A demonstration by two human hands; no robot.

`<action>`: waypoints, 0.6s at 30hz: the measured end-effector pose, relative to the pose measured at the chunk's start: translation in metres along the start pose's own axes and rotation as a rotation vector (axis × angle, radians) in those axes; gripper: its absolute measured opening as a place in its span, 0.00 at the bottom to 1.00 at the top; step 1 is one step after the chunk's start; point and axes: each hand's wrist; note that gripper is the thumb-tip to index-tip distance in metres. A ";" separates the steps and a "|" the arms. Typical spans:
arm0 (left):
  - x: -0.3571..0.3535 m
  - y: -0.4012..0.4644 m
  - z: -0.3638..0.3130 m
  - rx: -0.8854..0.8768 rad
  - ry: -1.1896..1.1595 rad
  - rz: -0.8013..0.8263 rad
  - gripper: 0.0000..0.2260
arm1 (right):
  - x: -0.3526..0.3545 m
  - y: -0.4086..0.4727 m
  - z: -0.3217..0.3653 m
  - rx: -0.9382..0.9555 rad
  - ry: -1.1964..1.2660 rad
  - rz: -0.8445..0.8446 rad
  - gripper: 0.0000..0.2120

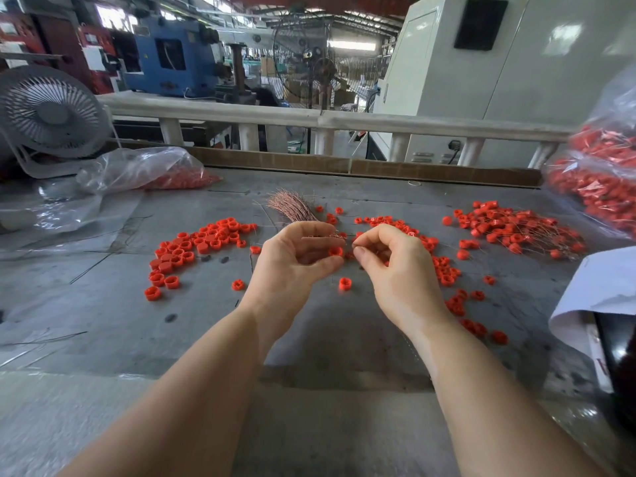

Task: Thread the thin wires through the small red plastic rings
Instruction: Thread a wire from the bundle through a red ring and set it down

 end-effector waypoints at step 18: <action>0.000 -0.001 -0.002 -0.073 -0.009 0.033 0.20 | 0.001 0.000 0.001 0.013 -0.022 -0.032 0.06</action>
Point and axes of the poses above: each hand's wrist, its own y-axis towards the middle knuckle, its own x-axis out of the back of the hand, z = x × y, and after that the axes turned 12 degrees about -y, right-handed
